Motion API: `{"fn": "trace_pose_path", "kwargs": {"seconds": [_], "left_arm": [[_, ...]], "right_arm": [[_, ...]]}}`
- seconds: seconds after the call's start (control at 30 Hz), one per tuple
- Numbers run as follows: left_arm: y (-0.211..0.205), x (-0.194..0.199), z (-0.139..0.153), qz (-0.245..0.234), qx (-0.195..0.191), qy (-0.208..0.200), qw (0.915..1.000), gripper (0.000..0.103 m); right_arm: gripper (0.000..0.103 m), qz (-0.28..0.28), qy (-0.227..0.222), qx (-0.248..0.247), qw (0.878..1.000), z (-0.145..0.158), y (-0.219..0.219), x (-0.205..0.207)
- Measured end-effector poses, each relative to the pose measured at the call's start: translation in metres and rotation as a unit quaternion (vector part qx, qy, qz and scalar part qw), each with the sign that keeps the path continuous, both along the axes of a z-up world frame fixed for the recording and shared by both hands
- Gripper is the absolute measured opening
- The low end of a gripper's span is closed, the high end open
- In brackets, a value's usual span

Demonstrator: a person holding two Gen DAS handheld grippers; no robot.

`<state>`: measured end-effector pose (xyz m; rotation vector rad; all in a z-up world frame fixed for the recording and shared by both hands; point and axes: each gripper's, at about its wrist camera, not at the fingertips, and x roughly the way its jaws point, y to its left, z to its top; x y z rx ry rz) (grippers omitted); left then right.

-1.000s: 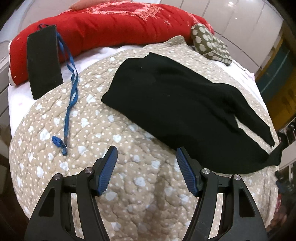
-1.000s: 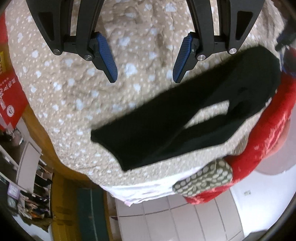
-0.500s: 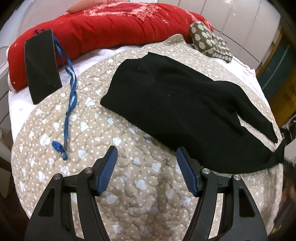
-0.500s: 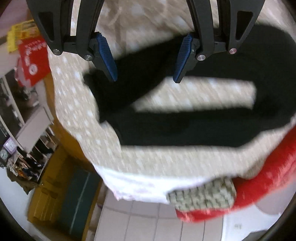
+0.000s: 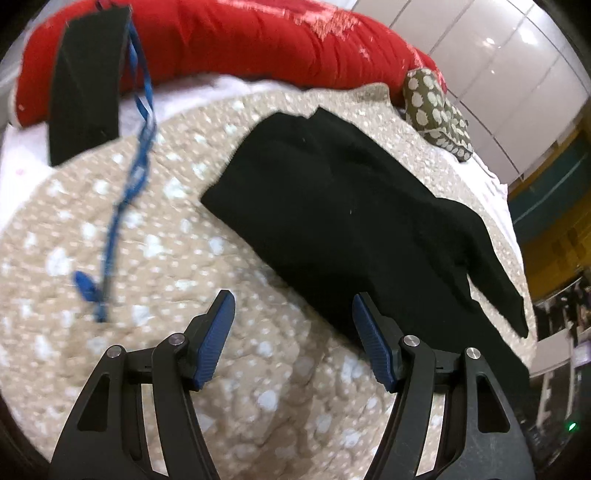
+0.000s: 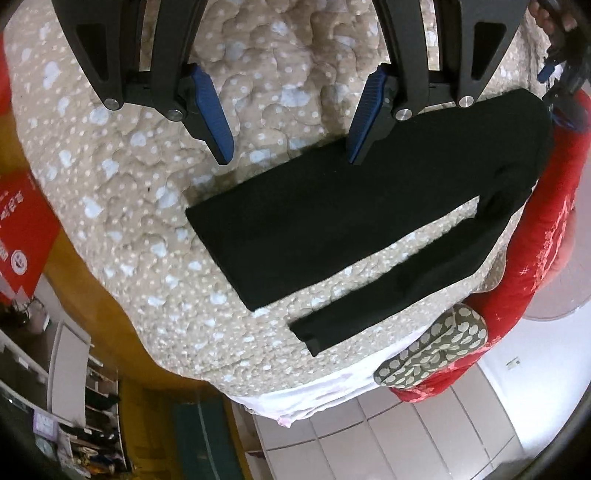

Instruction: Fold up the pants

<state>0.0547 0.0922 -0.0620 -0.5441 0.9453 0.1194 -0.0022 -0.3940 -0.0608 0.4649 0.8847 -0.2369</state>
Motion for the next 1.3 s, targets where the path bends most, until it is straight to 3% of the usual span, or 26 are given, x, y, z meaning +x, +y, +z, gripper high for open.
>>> {"fn": "trace_pose_path", "kwargs": {"seconds": [0.13, 0.23, 0.27, 0.3, 0.33, 0.37, 0.43, 0.6, 0.8, 0.9, 0.97, 1.03, 1.13, 1.23, 1.3], "left_arm": [[-0.003, 0.014, 0.0, 0.003, -0.007, -0.003, 1.0, 0.066], [0.001, 0.028, 0.0, 0.014, -0.036, -0.012, 0.9992, 0.066], [0.001, 0.032, -0.001, 0.014, -0.037, -0.009, 0.9992, 0.06], [0.001, 0.037, -0.004, 0.017, -0.03, 0.0, 0.9994, 0.042], [0.0, 0.041, -0.007, 0.018, -0.022, 0.011, 0.9995, 0.032], [0.0, 0.042, -0.007, 0.016, -0.024, 0.013, 0.9995, 0.029], [-0.003, 0.041, -0.002, 0.0, -0.026, 0.005, 0.9997, 0.013], [-0.007, 0.017, 0.03, -0.035, -0.009, -0.028, 0.999, 0.011], [-0.002, -0.029, 0.043, -0.086, 0.007, -0.02, 0.996, 0.011], [-0.007, -0.045, 0.022, -0.112, 0.022, 0.013, 0.9934, 0.011], [-0.008, -0.05, 0.006, -0.106, 0.034, 0.029, 0.9933, 0.02], [-0.006, -0.055, 0.008, -0.104, 0.042, 0.025, 0.9934, 0.025], [0.001, -0.068, 0.027, -0.1, 0.06, 0.021, 0.993, 0.027], [0.008, -0.078, 0.056, -0.076, 0.117, -0.002, 0.9902, 0.028], [0.014, -0.086, 0.073, -0.06, 0.133, -0.027, 0.989, 0.041]], "right_arm": [[0.063, -0.004, -0.019, 0.011, 1.0, -0.005, 0.005, 0.005], [0.063, -0.005, -0.051, 0.04, 0.998, -0.008, 0.001, 0.015], [0.058, -0.01, -0.07, 0.06, 0.996, -0.01, -0.004, 0.018], [0.034, -0.02, -0.089, 0.08, 0.993, -0.012, -0.01, 0.02], [0.014, -0.027, -0.096, 0.101, 0.99, -0.014, -0.015, 0.023], [0.01, -0.031, -0.097, 0.123, 0.987, -0.017, -0.02, 0.025], [0.006, -0.03, -0.099, 0.136, 0.985, -0.016, -0.022, 0.024], [0.005, 0.012, -0.124, 0.101, 0.987, 0.021, -0.012, -0.001], [0.005, 0.051, -0.123, 0.055, 0.99, 0.068, -0.01, -0.058], [0.006, 0.063, -0.077, 0.018, 0.995, 0.059, -0.009, -0.074], [0.015, 0.049, -0.004, -0.015, 0.999, 0.031, -0.011, -0.072], [0.022, 0.036, 0.048, -0.021, 0.998, 0.009, -0.019, -0.069], [0.026, 0.021, 0.037, -0.03, 0.999, 0.021, -0.027, -0.077], [0.028, 0.005, 0.009, -0.091, 0.996, 0.053, -0.029, -0.078], [0.032, 0.03, -0.028, -0.096, 0.995, 0.077, -0.02, -0.068]]}}
